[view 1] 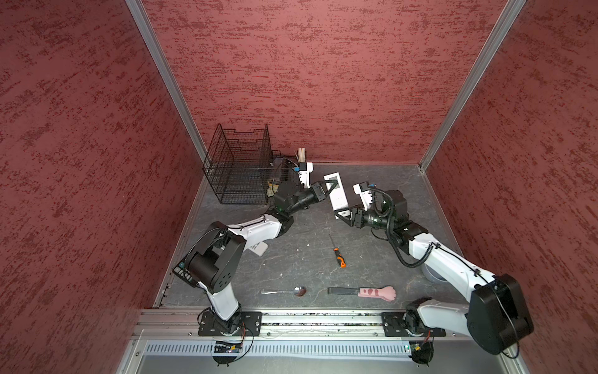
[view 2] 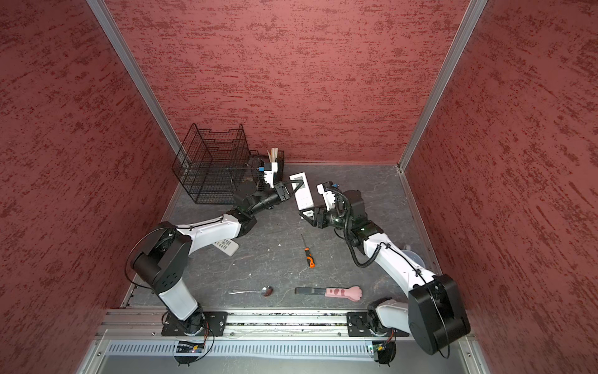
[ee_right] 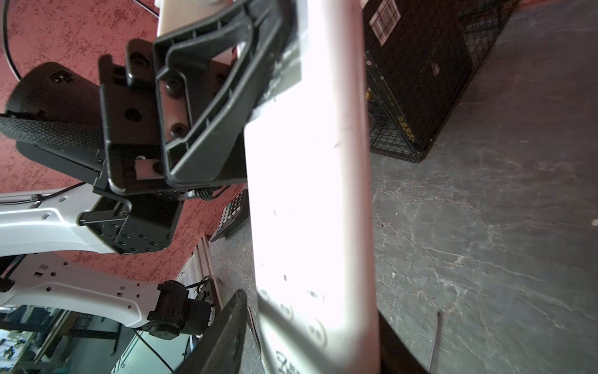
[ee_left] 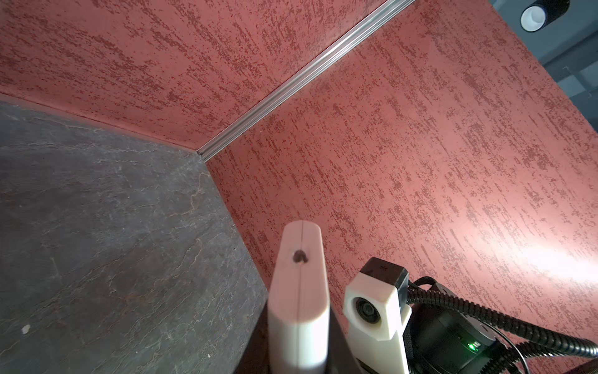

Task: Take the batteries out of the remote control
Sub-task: 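Grasp the remote's end with the left gripper beside the right gripper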

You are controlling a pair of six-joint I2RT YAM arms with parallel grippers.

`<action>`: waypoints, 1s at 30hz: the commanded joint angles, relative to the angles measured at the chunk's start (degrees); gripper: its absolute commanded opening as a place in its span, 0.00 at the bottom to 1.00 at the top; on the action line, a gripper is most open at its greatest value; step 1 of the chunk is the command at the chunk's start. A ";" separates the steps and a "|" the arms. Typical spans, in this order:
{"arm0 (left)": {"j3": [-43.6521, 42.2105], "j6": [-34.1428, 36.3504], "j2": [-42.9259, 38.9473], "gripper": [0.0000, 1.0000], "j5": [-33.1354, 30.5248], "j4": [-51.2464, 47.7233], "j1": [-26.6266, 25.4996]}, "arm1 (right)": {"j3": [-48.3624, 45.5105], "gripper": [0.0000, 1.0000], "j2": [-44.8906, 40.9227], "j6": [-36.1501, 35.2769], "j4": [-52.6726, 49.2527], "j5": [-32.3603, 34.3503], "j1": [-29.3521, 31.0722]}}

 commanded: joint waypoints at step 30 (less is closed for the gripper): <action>1.49 -3.20 4.99 0.13 2.86 8.72 0.24 | 0.39 0.12 -0.19 1.89 8.08 -8.26 -2.80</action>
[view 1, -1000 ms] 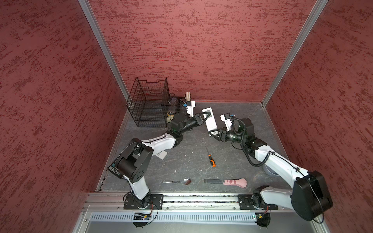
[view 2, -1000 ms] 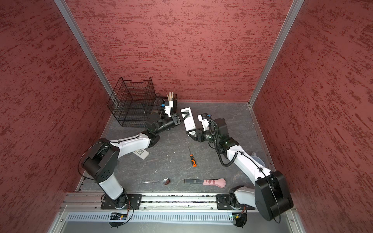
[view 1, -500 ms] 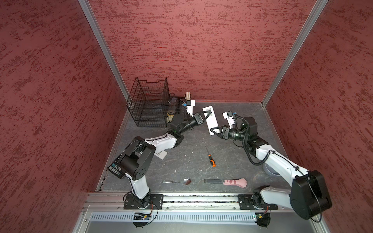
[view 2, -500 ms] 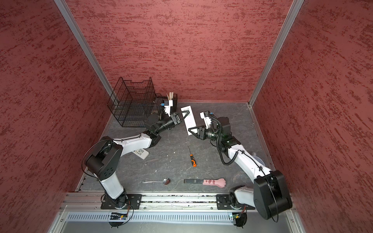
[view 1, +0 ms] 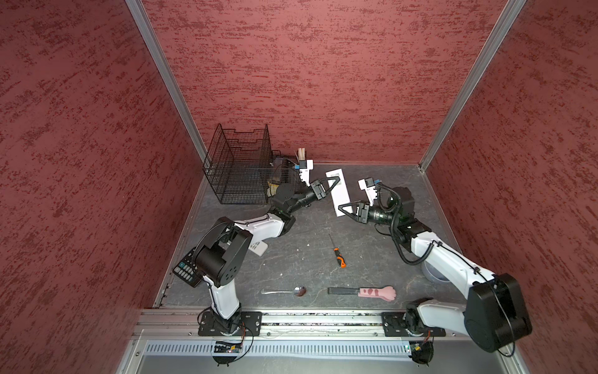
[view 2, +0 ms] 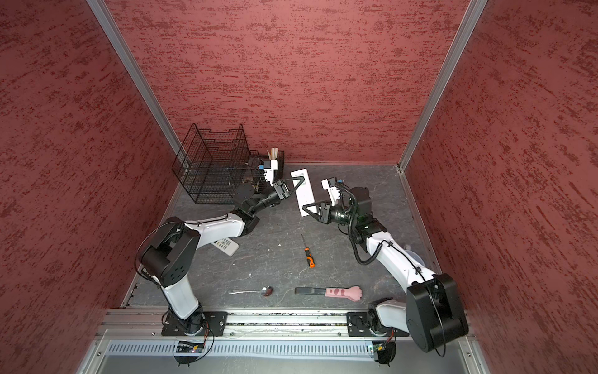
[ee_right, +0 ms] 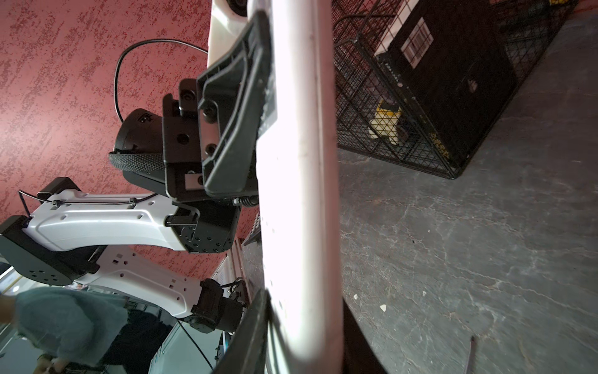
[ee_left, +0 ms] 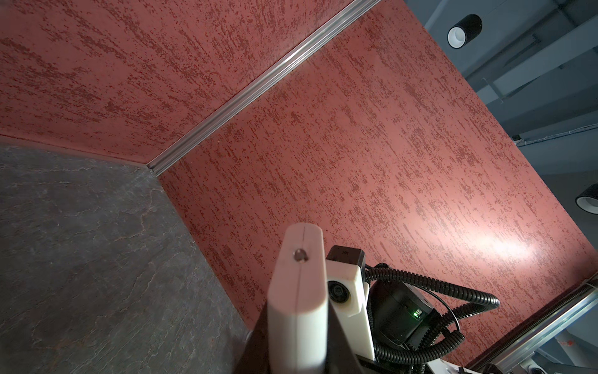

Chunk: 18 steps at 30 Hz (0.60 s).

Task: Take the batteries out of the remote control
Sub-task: 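Grasp the remote's end with the left gripper beside the right gripper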

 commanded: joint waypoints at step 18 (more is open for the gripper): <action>-1.40 2.72 -1.33 0.49 -0.51 -5.51 1.75 | 0.72 0.00 -1.69 -4.19 -2.45 3.03 0.39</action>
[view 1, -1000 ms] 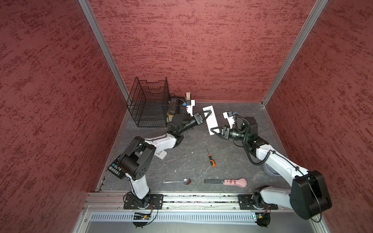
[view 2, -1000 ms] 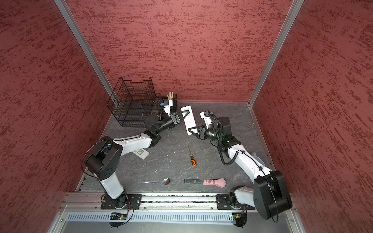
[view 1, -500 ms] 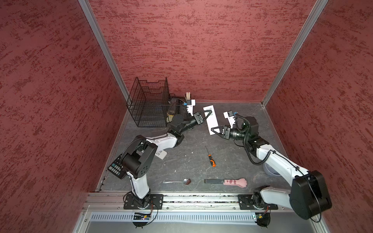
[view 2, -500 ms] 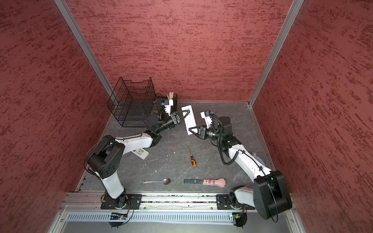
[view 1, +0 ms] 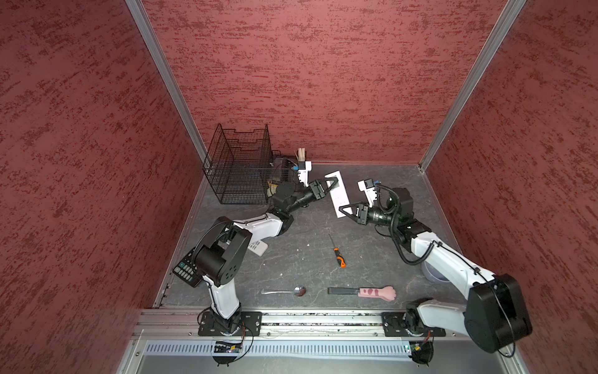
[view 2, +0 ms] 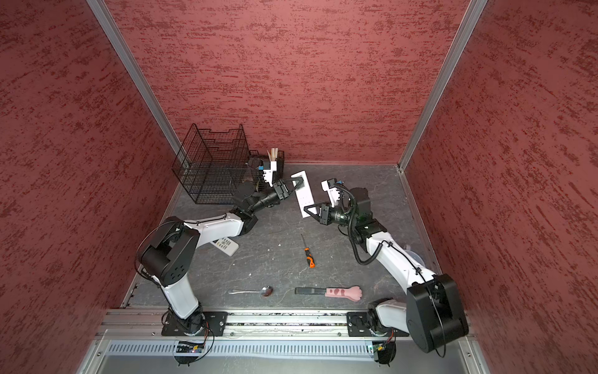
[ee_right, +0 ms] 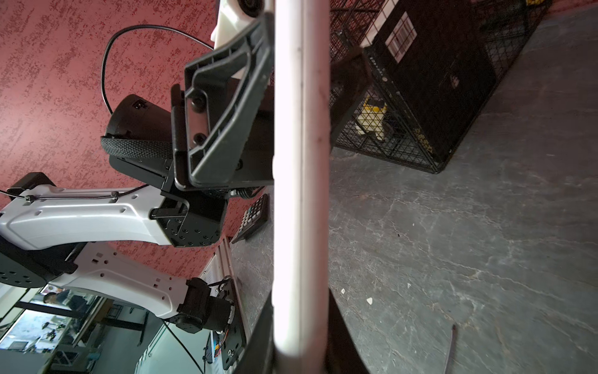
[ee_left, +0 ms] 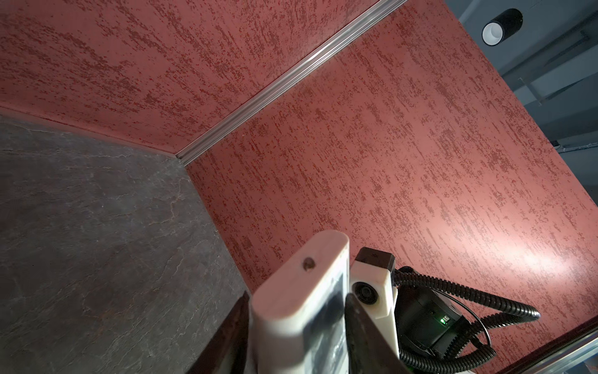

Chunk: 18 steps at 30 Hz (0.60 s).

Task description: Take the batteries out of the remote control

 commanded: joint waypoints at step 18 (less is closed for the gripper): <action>10.92 14.44 -12.58 0.67 -8.88 -56.68 1.35 | 6.79 0.00 -1.74 -16.11 -22.29 30.70 7.28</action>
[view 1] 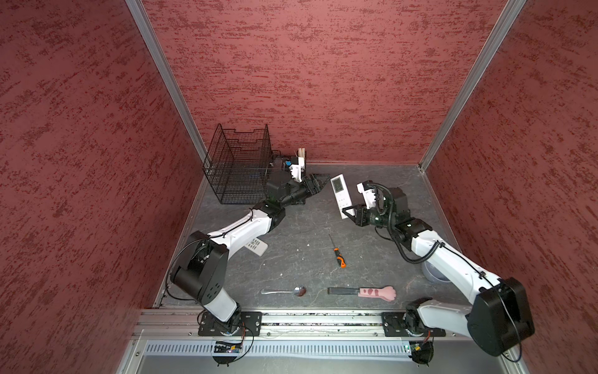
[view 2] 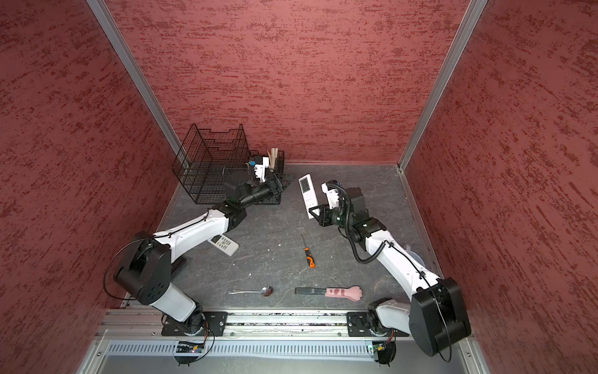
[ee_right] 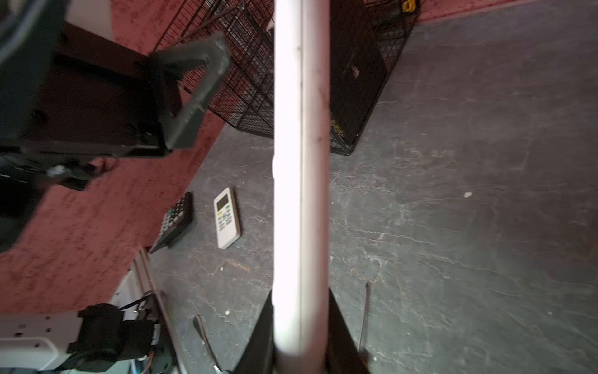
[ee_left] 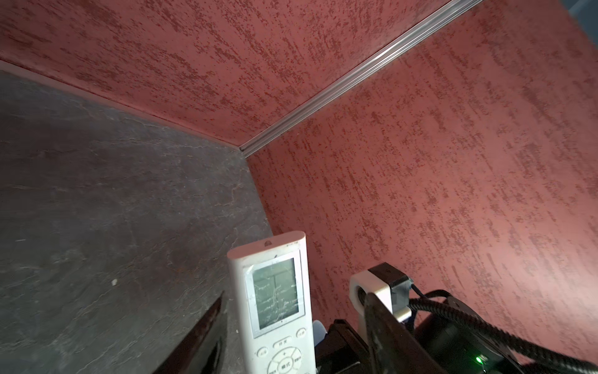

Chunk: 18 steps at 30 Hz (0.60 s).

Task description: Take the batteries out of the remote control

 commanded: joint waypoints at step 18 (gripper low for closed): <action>24.06 12.75 6.16 0.64 -17.92 -53.14 -6.91 | 5.41 0.00 3.20 -9.56 -6.97 30.39 16.93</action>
